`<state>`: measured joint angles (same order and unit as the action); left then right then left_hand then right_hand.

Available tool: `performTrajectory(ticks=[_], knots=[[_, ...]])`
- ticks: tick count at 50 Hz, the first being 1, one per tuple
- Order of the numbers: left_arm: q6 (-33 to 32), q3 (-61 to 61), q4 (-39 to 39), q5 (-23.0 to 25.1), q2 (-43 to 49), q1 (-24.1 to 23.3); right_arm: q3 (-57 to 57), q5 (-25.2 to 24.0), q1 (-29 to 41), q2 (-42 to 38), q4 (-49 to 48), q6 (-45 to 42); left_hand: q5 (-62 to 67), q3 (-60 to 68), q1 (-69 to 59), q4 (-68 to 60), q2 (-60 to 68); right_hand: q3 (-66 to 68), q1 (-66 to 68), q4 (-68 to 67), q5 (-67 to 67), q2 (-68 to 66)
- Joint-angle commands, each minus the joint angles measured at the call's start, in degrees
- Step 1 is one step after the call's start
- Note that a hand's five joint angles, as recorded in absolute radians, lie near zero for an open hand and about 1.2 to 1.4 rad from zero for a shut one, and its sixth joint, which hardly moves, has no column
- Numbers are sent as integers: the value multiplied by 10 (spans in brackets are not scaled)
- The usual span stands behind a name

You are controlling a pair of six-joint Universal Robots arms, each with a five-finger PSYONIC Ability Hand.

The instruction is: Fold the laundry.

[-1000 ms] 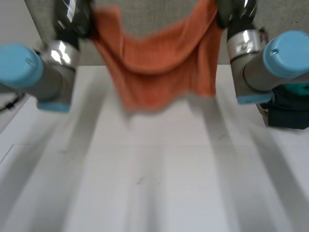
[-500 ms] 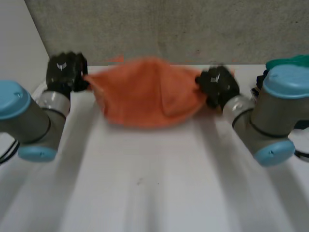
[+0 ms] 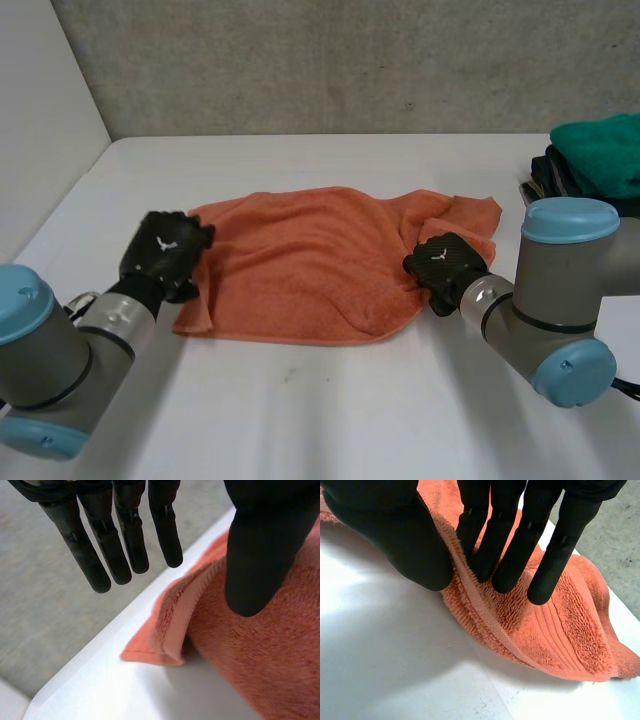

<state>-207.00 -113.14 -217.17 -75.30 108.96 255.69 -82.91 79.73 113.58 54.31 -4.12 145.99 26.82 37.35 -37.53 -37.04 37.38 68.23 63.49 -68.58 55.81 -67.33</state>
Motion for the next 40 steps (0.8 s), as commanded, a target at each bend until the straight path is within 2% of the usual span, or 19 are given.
performTrajectory(ticks=[1, 6, 11, 15, 18, 24, 29, 40], knots=[[-111, -34, -5, 77, 2, 40, -2, 0, 1, 0, 0, 0, 42, 37, -35, -40, 36, 118, 165, -114, 142, -127], [-172, -43, -8, 93, 6, 53, -8, -1, 1, 0, 0, 0, 45, 40, -38, -43, 40, 118, 165, -114, 142, -127], [-225, -57, -8, 144, 6, 60, -8, -1, 0, 0, 0, 0, 42, 37, -35, -40, 36, 118, 165, -114, 142, -127], [-239, -60, -8, 187, 6, 78, -8, -1, 0, 0, 0, 0, 40, 35, -33, -38, 34, 118, 165, -114, 142, -127], [-239, -57, -8, 202, 6, 82, -8, 0, 1, 0, 0, 0, 40, 35, -33, -38, 34, 118, 165, -114, 142, -127], [-233, -60, -3, 206, -2, 68, -9, 0, 0, 0, 0, 0, 27, 21, -20, -24, 21, 118, 165, -114, 142, -127], [-233, -53, -2, 206, 0, 32, -9, 0, 0, 0, 0, 0, 27, 21, -20, -24, 21, 118, 165, -114, 142, -127], [-242, -19, -1, 202, 43, 23, -15, -2, 0, 0, 1, 0, 47, 42, -40, -45, 41, 118, 165, -114, 142, -127]])
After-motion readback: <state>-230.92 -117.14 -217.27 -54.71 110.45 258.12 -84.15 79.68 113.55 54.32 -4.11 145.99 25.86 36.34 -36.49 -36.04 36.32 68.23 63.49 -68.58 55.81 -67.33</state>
